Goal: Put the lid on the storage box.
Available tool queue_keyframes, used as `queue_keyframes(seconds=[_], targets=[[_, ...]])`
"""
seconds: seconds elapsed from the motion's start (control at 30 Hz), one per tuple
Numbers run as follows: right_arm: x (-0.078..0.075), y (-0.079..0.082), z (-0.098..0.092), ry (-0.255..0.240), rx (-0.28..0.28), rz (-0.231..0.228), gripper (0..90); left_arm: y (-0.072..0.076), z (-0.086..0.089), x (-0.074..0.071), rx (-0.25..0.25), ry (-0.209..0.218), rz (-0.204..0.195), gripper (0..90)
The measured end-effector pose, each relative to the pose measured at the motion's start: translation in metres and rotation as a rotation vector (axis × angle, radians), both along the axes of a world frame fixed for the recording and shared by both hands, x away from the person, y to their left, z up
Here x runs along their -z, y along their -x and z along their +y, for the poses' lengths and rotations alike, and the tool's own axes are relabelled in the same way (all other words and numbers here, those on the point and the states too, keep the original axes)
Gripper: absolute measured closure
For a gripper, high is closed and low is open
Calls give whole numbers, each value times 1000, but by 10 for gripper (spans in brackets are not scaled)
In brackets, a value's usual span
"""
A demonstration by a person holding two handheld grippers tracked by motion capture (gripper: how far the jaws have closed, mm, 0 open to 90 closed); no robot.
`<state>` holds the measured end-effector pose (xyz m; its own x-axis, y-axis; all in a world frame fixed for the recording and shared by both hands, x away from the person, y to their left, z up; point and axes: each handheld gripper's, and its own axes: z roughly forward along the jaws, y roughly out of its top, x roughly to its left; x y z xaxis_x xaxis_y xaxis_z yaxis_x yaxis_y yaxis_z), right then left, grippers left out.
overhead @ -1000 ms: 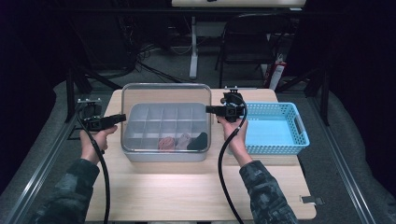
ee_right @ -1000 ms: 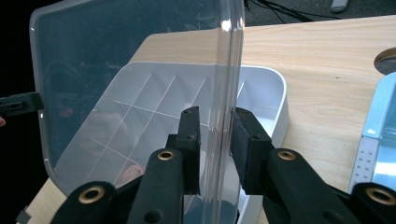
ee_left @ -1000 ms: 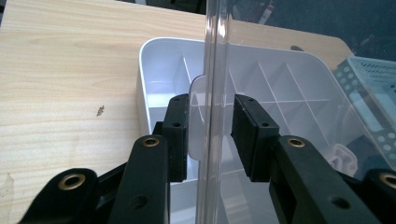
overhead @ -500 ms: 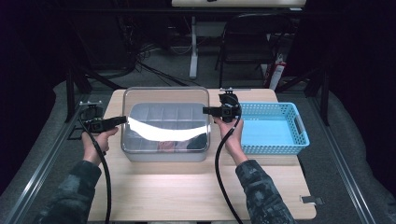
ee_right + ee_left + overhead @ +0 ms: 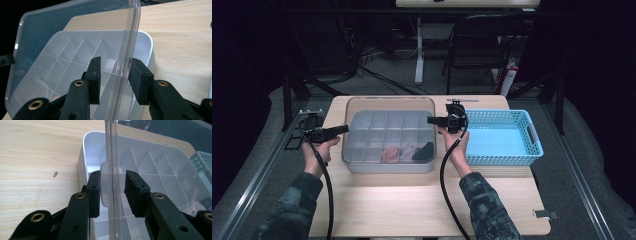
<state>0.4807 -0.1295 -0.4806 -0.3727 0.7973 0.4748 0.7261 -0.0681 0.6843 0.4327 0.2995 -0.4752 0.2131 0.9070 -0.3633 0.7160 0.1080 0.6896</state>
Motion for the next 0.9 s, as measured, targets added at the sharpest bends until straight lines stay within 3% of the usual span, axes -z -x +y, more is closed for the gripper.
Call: queue_keyframes(seconds=[0.03,0.07,0.1,0.17,0.2,0.27,0.3,0.37,0.43,0.5,0.57,0.67,0.73,0.77,0.9], targets=[[2,0,1,-4,7,-1,628,1,-2,0,10,-46,-32,737],[3,-1,2,13,8,-1,622,0,-3,1,31,-15,-22,821],[7,-3,4,19,-9,19,599,0,-7,3,35,2,-17,805],[18,-6,8,24,-5,59,537,-1,-12,5,28,-32,-19,725],[24,-6,9,43,2,55,532,-1,-13,6,37,-26,-13,696],[25,-5,9,67,15,50,468,2,-12,7,28,-70,-29,637],[26,-5,10,106,8,61,437,5,-9,7,23,-61,-35,620],[27,-2,8,130,15,58,402,11,-5,8,24,-74,-49,570],[23,1,9,180,12,36,397,17,-2,10,37,-76,-58,545],[20,2,12,228,-1,35,405,26,0,14,54,-65,-70,512],[17,3,15,258,-17,33,387,33,1,18,56,-79,-80,476],[13,4,15,271,-19,21,362,43,4,22,88,-73,-93,450],[12,7,14,263,-31,22,363,50,4,24,108,-90,-98,433],[11,8,14,289,-33,13,373,54,4,26,118,-94,-106,418],[12,13,12,304,-46,17,421,69,4,32,172,-138,-126,371]])
